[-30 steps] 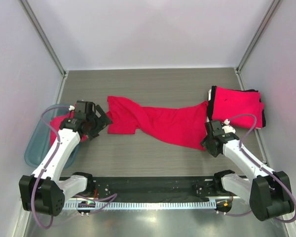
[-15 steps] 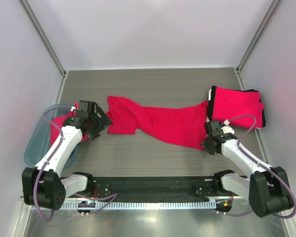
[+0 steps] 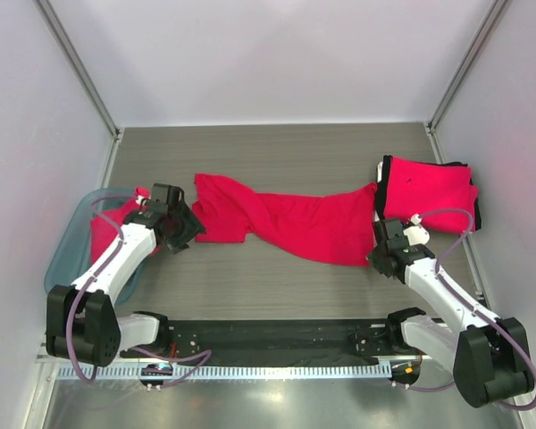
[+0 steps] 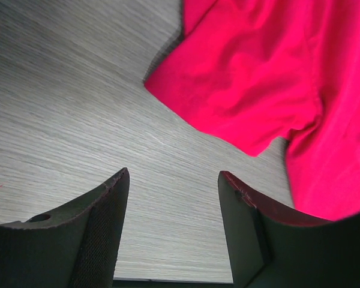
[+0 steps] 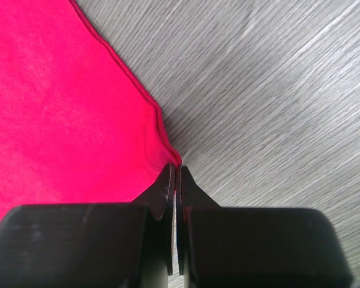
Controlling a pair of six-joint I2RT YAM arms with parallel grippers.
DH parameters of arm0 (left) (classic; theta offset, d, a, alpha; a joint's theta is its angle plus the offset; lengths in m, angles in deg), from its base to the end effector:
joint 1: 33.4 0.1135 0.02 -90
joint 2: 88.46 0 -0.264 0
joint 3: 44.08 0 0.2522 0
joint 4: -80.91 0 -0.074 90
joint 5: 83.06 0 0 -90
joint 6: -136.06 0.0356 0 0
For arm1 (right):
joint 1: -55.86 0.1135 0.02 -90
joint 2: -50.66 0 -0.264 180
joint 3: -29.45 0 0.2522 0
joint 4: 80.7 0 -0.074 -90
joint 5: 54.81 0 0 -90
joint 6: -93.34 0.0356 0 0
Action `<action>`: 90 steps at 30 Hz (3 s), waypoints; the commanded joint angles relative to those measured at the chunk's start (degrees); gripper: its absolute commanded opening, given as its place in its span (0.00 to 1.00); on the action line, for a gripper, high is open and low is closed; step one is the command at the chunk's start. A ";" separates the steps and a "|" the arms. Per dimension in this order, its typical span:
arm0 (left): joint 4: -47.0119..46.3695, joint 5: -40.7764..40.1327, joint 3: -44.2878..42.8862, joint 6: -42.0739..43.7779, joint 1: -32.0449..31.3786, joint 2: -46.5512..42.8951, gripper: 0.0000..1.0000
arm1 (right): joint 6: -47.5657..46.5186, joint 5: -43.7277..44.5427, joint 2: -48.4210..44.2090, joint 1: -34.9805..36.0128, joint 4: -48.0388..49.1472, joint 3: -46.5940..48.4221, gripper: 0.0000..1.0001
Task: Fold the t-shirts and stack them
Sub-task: Flatten the tshirt out
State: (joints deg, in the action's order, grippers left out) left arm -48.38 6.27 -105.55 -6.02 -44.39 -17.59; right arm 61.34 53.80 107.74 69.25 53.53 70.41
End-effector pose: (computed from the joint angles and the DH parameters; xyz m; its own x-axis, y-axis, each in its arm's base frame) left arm 0.2326 -0.0448 0.2267 -0.6689 -0.6737 -0.3143 -0.5578 0.7343 -0.3869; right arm 0.1676 0.0282 0.1701 -0.5168 0.7031 -0.4884 0.6889 0.6802 0.2504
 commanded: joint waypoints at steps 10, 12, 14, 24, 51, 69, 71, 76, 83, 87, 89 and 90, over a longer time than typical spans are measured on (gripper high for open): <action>-5.47 -4.87 -1.25 1.54 -0.53 7.79 0.61 | -1.57 -0.06 -2.75 0.24 -0.51 1.98 0.01; -7.76 -4.35 -0.55 1.54 -0.53 8.75 0.61 | -1.57 -0.94 -3.64 0.24 -0.42 1.89 0.01; -11.10 -3.82 0.76 1.28 -0.53 9.37 0.61 | -1.48 -1.47 -4.17 0.23 -0.51 1.89 0.01; -13.05 -6.36 -0.99 2.15 -0.44 15.17 0.47 | -2.36 -2.53 -6.45 0.24 -0.86 1.89 0.01; -3.49 -8.30 -6.94 1.10 -0.53 6.04 0.00 | -10.17 -3.84 -4.62 0.15 -2.00 14.96 0.01; 26.31 -11.03 -53.43 8.74 -0.53 -10.66 0.00 | -20.64 -17.91 -11.98 0.23 -2.09 50.74 0.01; 28.69 -10.85 -61.93 9.79 -0.44 -13.12 0.00 | -20.56 -19.73 -15.31 0.15 -2.18 52.25 0.01; 32.75 -9.80 -78.84 11.20 -0.44 -13.04 0.00 | -21.00 -17.05 -20.25 0.24 -1.74 56.12 0.01; 27.40 -7.69 -75.97 10.85 -0.44 -4.01 0.00 | -21.00 -11.50 -18.33 0.24 -1.65 53.67 0.01; 22.03 -7.41 -69.37 10.07 -0.44 2.14 0.00 | -20.21 -9.04 -11.48 0.15 -0.60 49.89 0.01; 20.19 -8.56 -71.28 10.41 -0.44 5.58 0.00 | -21.17 -7.72 -5.51 0.24 0.45 50.66 0.01; 20.09 -9.08 -73.04 10.50 -0.44 9.60 0.00 | -21.78 -7.63 -3.40 0.15 0.80 51.89 0.01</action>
State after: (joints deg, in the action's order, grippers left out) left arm -24.33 -2.54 -177.17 3.47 -44.76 -14.77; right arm 40.88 43.20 97.83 69.25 52.04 121.90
